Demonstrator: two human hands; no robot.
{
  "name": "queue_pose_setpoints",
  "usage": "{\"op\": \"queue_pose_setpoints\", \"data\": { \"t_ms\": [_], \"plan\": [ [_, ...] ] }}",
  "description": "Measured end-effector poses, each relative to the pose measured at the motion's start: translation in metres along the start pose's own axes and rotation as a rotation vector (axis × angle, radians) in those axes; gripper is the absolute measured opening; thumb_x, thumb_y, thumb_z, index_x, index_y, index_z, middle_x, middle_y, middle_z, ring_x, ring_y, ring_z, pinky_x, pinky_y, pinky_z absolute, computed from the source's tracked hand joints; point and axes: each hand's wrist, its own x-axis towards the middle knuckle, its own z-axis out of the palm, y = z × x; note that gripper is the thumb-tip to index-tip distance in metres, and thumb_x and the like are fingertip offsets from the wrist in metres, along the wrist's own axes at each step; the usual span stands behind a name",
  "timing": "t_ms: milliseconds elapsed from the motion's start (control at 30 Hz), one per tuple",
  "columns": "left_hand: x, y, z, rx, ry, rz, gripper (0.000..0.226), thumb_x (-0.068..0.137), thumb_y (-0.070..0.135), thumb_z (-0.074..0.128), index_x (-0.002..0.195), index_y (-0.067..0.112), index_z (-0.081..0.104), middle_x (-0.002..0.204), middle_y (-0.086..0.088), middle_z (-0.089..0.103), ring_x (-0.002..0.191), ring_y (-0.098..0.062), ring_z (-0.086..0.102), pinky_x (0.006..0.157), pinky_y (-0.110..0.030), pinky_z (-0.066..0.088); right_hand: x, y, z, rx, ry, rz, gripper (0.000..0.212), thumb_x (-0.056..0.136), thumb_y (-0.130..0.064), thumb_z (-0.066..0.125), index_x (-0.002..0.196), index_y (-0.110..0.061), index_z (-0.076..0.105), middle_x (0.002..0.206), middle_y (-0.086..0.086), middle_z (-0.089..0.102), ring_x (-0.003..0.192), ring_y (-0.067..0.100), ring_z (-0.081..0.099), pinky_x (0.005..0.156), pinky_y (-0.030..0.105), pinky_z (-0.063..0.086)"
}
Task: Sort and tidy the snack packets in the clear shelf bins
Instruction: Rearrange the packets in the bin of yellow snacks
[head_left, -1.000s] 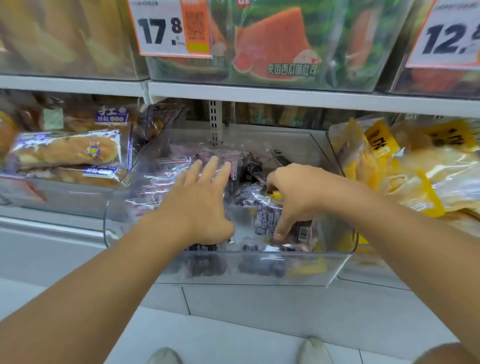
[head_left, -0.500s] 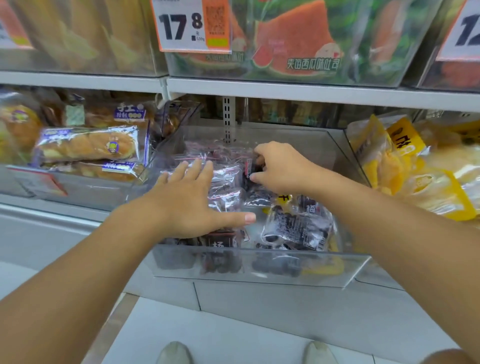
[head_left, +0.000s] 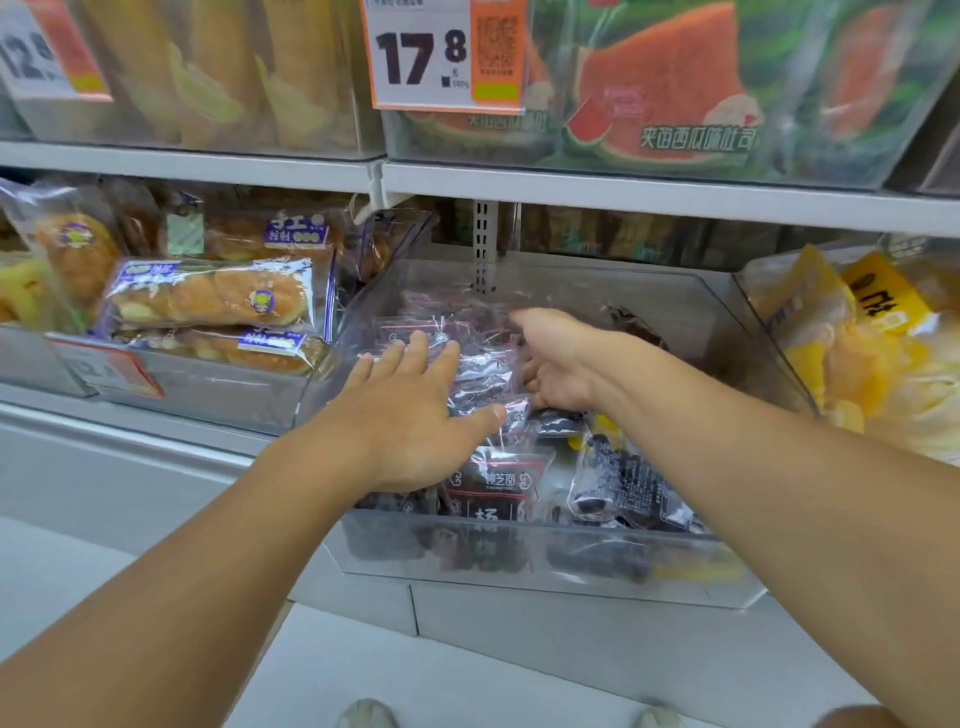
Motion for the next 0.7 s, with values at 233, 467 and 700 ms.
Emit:
{"op": "queue_pose_setpoints", "data": {
  "t_ms": [233,467,700],
  "plan": [
    [-0.002,-0.001,-0.002,-0.016,-0.011,0.018,0.086,0.094,0.075,0.023,0.160,0.031,-0.010,0.166,-0.002,-0.020,0.154,-0.020,-0.014,0.124,-0.043,-0.008,0.000,-0.004,-0.001,0.328,0.007,0.045,0.036,0.101,-0.053,0.041,0.104,-0.021,0.057,0.104,-0.009,0.053,0.094,0.016,0.069,0.080,0.035,0.056],
    [-0.002,-0.001,0.000,-0.013,-0.002,0.021,0.086,0.093,0.076,0.021,0.160,0.030,-0.010,0.166,-0.002,-0.019,0.154,-0.021,-0.013,0.124,-0.043,-0.007,0.015,-0.006,-0.009,0.303,0.227,-0.027,0.023,0.102,-0.014,0.032,0.107,-0.005,0.053,0.089,0.011,0.051,0.078,0.028,0.052,0.089,0.046,0.051],
    [-0.003,-0.002,0.000,-0.026,0.008,0.030,0.087,0.093,0.076,0.022,0.160,0.030,-0.007,0.167,-0.002,-0.018,0.154,-0.021,-0.012,0.124,-0.043,-0.007,0.025,-0.003,-0.006,0.138,0.245,-0.104,0.032,0.102,-0.009,0.034,0.112,-0.002,0.064,0.078,0.012,0.066,0.075,0.030,0.064,0.089,0.052,0.057]
  ]
}}
